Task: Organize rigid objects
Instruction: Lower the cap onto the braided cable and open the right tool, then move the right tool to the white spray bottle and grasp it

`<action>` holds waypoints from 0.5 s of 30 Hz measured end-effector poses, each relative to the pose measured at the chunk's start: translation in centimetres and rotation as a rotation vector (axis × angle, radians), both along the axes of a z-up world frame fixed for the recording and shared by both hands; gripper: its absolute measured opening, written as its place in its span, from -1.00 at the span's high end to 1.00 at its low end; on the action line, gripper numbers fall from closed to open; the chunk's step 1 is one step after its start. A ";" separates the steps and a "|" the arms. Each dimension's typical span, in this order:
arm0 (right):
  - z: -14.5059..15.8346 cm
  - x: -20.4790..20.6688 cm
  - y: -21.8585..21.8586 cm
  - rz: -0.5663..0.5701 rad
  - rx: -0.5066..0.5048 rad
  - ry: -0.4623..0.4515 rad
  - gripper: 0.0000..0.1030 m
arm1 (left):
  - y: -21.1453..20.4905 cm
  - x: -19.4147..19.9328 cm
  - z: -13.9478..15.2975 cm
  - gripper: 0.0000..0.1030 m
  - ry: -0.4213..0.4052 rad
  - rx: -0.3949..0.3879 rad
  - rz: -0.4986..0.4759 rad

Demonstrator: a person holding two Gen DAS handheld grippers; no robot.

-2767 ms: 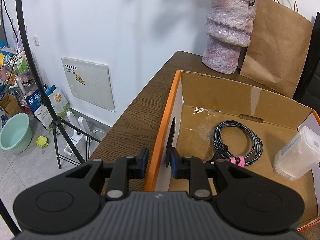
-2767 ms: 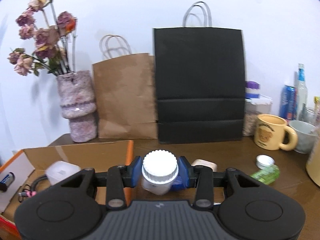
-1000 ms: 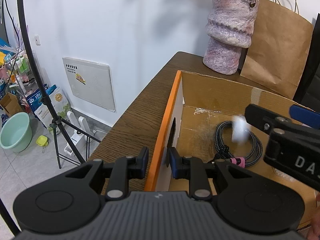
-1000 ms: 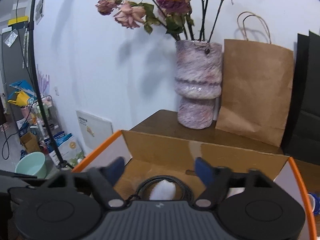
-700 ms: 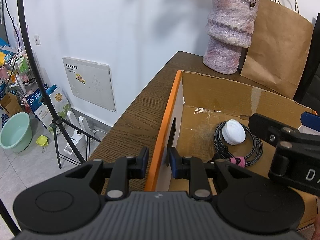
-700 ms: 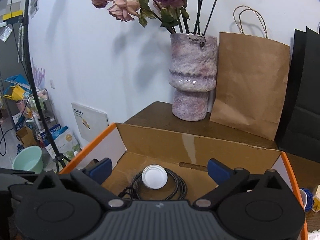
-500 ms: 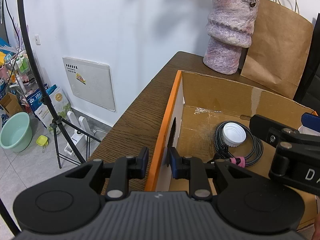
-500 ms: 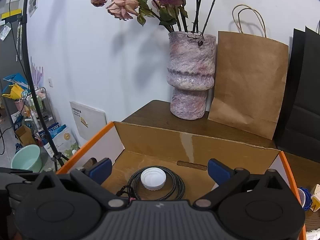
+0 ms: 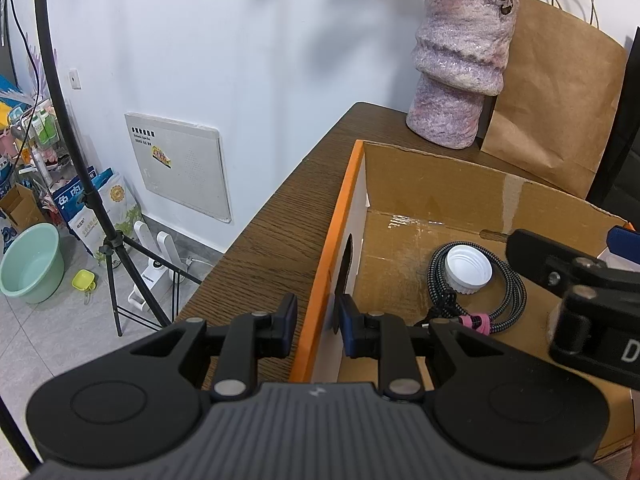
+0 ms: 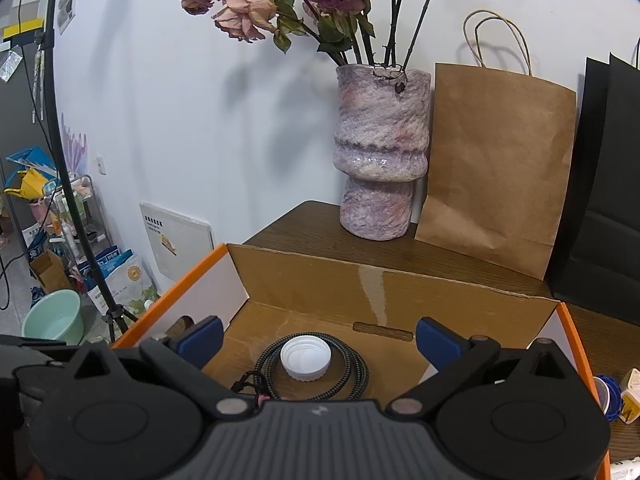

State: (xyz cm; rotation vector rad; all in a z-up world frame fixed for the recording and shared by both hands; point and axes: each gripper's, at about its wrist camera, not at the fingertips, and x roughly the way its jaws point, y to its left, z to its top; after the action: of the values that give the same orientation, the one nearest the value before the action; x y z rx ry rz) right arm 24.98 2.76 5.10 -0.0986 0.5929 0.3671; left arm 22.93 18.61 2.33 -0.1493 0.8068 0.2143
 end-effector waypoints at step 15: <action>1.4 -1.8 -6.0 -0.075 0.026 -0.021 -1.00 | 0.0 0.0 -0.1 0.56 -0.001 -0.009 0.001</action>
State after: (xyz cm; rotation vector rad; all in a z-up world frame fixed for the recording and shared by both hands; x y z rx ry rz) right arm 23.14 -3.26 6.52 -0.0553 0.5698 0.3008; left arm 22.89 18.64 2.24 -0.1577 0.8064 0.2113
